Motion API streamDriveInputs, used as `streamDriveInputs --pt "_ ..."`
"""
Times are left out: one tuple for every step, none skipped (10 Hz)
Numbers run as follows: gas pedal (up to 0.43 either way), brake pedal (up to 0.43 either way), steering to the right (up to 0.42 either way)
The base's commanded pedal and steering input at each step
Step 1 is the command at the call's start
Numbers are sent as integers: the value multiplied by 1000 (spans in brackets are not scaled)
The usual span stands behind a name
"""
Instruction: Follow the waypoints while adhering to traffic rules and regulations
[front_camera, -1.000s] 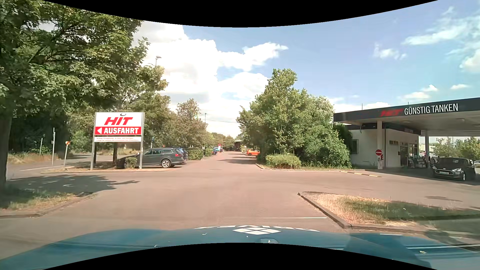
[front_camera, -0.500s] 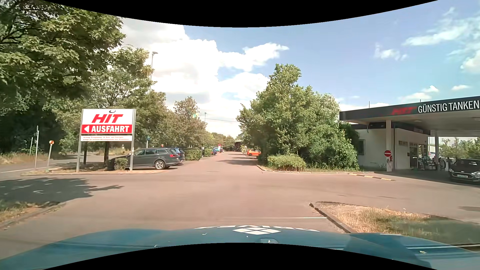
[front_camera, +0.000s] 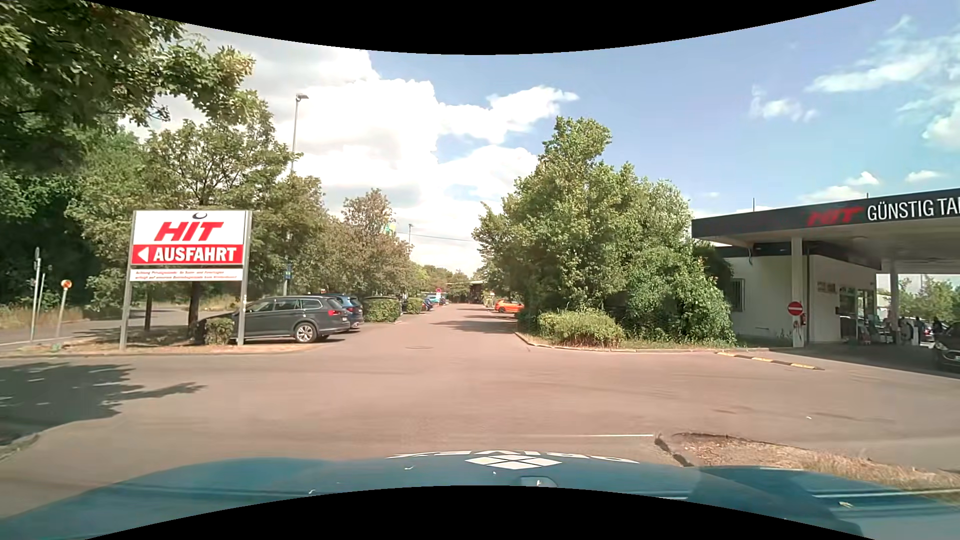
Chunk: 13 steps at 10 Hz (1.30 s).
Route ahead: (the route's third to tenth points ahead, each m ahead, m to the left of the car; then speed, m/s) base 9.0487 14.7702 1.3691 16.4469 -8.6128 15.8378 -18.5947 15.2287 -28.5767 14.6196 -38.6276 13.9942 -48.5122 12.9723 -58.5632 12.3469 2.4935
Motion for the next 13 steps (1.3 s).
streamDriveInputs --pt "0 55 -6" --pt "0 0 -7" --pt "0 0 -9" --pt "0 0 -10" --pt "0 0 -12" --pt "0 0 -14" --pt "0 0 -16" --pt "0 0 -19" --pt "8 0 -24" --pt "20 0 -29" --pt "20 0 -34" --pt "20 0 -39" --pt "20 0 -51"
